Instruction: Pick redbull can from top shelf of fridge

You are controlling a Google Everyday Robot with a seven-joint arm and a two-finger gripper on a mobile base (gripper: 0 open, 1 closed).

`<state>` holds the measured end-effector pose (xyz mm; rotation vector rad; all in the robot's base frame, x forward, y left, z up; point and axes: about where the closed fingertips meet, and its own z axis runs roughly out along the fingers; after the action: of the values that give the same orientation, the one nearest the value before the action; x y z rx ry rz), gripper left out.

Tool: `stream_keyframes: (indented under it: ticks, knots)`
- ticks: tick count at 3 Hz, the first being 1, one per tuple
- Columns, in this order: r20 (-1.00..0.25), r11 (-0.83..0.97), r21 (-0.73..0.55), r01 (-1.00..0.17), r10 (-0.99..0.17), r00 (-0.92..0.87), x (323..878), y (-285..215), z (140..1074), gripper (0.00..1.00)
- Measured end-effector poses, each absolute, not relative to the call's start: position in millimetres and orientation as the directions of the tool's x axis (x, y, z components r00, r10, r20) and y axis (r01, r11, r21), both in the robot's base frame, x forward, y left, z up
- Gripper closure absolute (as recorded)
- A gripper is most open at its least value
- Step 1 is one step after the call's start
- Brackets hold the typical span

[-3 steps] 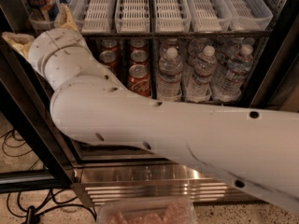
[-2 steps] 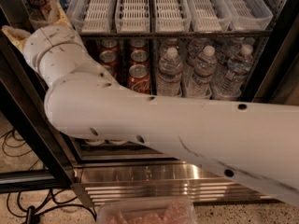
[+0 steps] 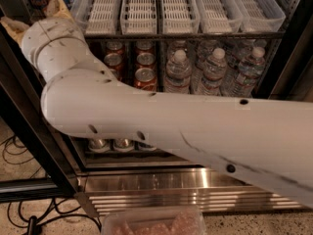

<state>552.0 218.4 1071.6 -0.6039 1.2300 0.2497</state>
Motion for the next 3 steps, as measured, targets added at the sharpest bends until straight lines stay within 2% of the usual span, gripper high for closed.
stream_keyframes:
  ticks: [3]
  knots:
    - [-0.929, 0.841, -0.306, -0.445, -0.163, 0.332, 570.5, 212.4, 1075.6, 0.4]
